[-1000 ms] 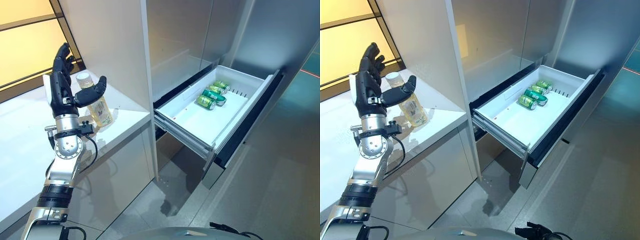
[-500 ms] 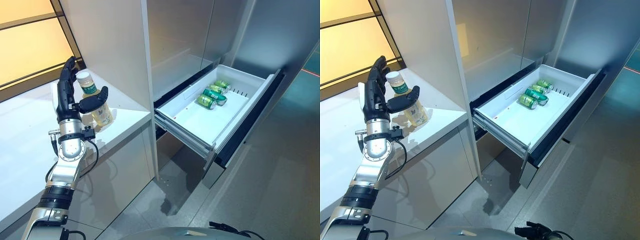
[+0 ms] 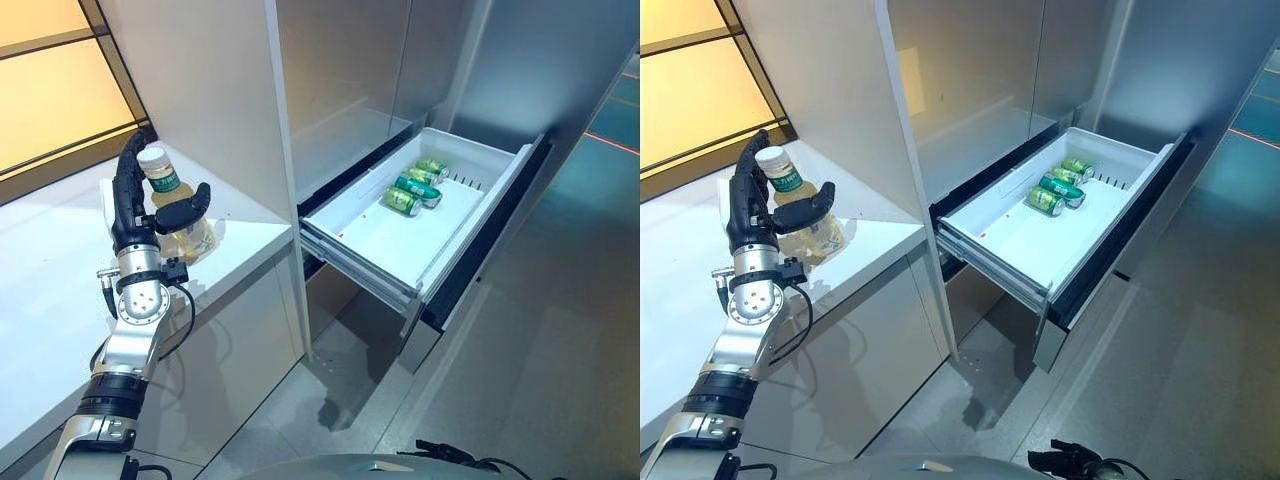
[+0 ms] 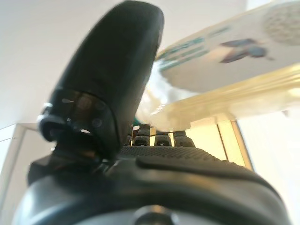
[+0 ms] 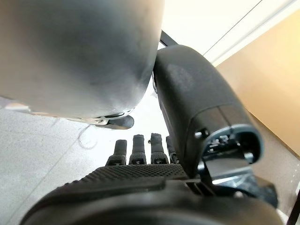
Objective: Put drinks into fridge and close the fridge
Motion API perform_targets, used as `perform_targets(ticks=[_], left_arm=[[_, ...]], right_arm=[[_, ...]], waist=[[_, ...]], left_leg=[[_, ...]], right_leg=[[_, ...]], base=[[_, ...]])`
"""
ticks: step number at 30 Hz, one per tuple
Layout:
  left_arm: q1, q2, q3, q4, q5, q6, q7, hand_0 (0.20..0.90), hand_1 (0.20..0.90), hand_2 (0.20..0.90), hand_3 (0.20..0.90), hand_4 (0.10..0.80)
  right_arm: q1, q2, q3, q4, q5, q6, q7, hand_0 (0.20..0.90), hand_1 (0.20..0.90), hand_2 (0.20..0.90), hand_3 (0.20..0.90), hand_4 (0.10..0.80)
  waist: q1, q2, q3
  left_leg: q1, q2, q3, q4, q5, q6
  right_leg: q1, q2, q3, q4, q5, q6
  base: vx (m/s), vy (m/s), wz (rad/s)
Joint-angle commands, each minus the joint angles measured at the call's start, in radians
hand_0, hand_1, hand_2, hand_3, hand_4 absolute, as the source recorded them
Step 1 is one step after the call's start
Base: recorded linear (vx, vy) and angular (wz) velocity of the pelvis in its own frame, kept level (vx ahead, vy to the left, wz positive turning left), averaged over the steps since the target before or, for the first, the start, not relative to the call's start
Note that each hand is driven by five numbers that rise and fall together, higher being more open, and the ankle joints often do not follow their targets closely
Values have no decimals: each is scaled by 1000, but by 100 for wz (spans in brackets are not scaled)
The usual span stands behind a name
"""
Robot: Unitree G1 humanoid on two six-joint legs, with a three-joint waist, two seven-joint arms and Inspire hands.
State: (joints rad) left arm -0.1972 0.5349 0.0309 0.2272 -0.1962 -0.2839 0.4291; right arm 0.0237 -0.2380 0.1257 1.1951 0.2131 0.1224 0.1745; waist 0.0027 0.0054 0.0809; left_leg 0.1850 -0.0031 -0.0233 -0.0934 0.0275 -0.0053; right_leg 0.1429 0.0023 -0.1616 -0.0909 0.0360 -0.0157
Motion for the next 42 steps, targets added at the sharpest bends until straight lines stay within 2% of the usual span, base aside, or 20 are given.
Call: perform_targets(ticks=[1, 13, 15, 16, 17, 24, 27, 28, 32, 34, 42], left_arm=[[-143, 32, 6, -9, 5, -59, 29, 900, 900, 900, 900, 800], [-147, 17, 1, 29, -44, -39, 18, 900, 900, 900, 900, 800], [-147, 15, 1, 28, -57, -33, 10, 716, 716, 716, 686, 586], [-148, 13, -1, 33, -58, -33, 8, 448, 448, 448, 373, 273], [-150, 13, -2, 33, -61, -30, 6, 300, 300, 300, 200, 100], [-153, 20, -1, 27, -89, -36, -6, 300, 300, 300, 200, 100], [-158, 8, 6, -10, -179, -77, -43, 300, 300, 300, 200, 100], [-158, 4, 9, -30, -212, -90, -63, 300, 300, 300, 200, 100], [-153, -33, 5, -133, -347, -158, -166, 300, 300, 300, 200, 100], [-152, -48, 2, -166, -363, -177, -204, 300, 300, 300, 200, 100], [-166, -48, -62, -299, -403, -181, -427, 300, 300, 300, 200, 100]], right_arm=[[15, -31, 19, 21, -42, 21, 12, 900, 900, 900, 900, 800], [25, -28, 18, -11, -40, 39, 11, 900, 900, 900, 900, 800], [25, -27, 18, -19, -41, 47, 8, 900, 900, 900, 900, 800], [25, -27, 20, -18, -38, 45, 9, 900, 900, 900, 900, 800], [26, -26, 19, -17, -38, 42, 10, 900, 900, 900, 900, 800], [27, -25, 30, -45, -36, 23, 31, 900, 900, 900, 900, 800], [19, -30, 68, -99, -117, -61, 42, 900, 900, 900, 900, 800], [15, -36, 87, -133, -149, -97, 43, 900, 900, 900, 900, 800], [6, -57, 174, -408, -151, -121, 71, 900, 900, 900, 900, 800], [7, -57, 186, -481, -139, -145, 99, 900, 900, 900, 900, 800], [-2, -74, 204, -808, -40, -104, 263, 900, 900, 900, 900, 800]], waist=[[-18, 11, -10], [-32, 8, -9], [-32, 8, -8], [-33, 7, -8], [-33, 7, -8], [-33, 8, -8], [-31, 6, -8], [-30, 5, -7], [-30, 0, -1], [-31, -2, 0], [-30, -10, 4]], left_leg=[[-5, -34, 47, 29, -105, 34], [-3, -36, 55, 33, -109, 38], [-3, -36, 56, 33, -109, 38], [-3, -36, 57, 32, -109, 39], [-2, -36, 56, 32, -109, 39], [-2, -40, 50, 32, -109, 40], [-5, -40, 48, 34, -110, 39], [-6, -40, 48, 34, -110, 38], [-12, -39, 40, 36, -106, 36], [-12, -39, 37, 35, -103, 35], [-10, -38, 27, 26, -94, 30]], right_leg=[[-14, -1, 13, 190, -188, 53], [-16, 0, 29, 195, -187, 58], [-17, 0, 31, 195, -186, 59], [-17, 0, 31, 195, -186, 59], [-17, 0, 32, 195, -186, 60], [-17, 1, 37, 189, -180, 61], [-18, 0, 38, 186, -177, 63], [-19, 0, 37, 185, -176, 63], [-21, -1, 36, 185, -174, 61], [-22, -1, 34, 186, -175, 61], [-17, -5, 19, 180, -171, 63]], base=[[0, 8, -6], [1, 2, -3], [0, 0, 0], [0, 0, 0], [0, 0, 0], [0, 0, 0], [0, 0, 0], [0, 0, 0], [0, 0, 0], [-16, -15, 0], [-33, -34, 1]])
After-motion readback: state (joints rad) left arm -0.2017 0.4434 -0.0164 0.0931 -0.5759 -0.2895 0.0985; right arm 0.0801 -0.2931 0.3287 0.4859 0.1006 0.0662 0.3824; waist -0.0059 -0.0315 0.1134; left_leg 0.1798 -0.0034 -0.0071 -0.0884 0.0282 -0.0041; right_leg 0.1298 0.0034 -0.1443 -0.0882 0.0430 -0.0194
